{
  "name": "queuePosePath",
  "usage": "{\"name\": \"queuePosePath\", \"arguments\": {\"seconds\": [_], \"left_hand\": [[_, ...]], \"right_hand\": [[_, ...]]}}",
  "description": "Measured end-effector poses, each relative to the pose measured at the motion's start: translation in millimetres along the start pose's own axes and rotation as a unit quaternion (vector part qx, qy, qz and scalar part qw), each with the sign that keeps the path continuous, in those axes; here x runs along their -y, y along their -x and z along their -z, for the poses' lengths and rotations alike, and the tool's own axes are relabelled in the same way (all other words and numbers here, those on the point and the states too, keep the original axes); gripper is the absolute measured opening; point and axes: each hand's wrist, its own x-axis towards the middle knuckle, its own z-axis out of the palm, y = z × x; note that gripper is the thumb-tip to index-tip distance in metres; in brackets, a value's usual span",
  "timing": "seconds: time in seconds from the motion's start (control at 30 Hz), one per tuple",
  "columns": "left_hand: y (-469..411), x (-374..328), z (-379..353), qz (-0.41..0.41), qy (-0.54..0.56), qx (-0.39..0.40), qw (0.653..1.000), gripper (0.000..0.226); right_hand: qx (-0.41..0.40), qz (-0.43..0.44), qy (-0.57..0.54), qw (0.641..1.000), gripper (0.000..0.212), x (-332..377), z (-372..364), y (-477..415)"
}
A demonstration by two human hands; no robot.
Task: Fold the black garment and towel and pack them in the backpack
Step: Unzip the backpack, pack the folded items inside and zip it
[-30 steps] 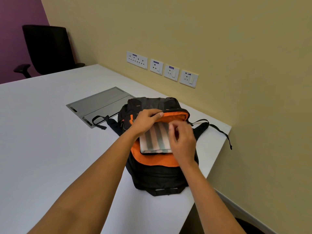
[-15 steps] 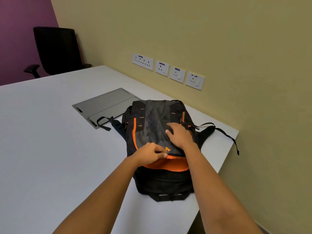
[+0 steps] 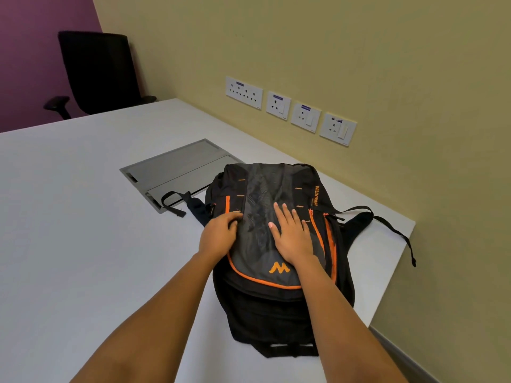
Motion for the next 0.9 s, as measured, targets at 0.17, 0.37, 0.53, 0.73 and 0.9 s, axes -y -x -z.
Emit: {"name": "queuePosePath", "arguments": {"seconds": [0.17,0.37,0.53,0.73,0.9], "left_hand": [[-27,21,-4,0.045,-0.006,-0.011,0.999,0.038],[-55,48,-10,0.108,0.006,-0.037,0.993,0.042],[-72,68,-13,0.120,-0.016,0.008,0.993,0.039],[-84,74,-15,0.139,0.011,-0.012,0.990,0.033],[-75,72,-13,0.081,-0.085,-0.048,0.992,0.032]], "right_hand": [[0.023,0.008,0.019,1.000,0.052,3,-9,-22],[-0.003,0.004,0.045,0.999,0.055,-2,-26,-30],[-0.054,-0.003,0.049,0.997,0.075,-2,-40,-28],[-0.070,-0.007,0.044,0.997,0.071,-3,-45,-29],[-0.066,-0.009,0.045,0.997,0.074,-2,-44,-29]]}}
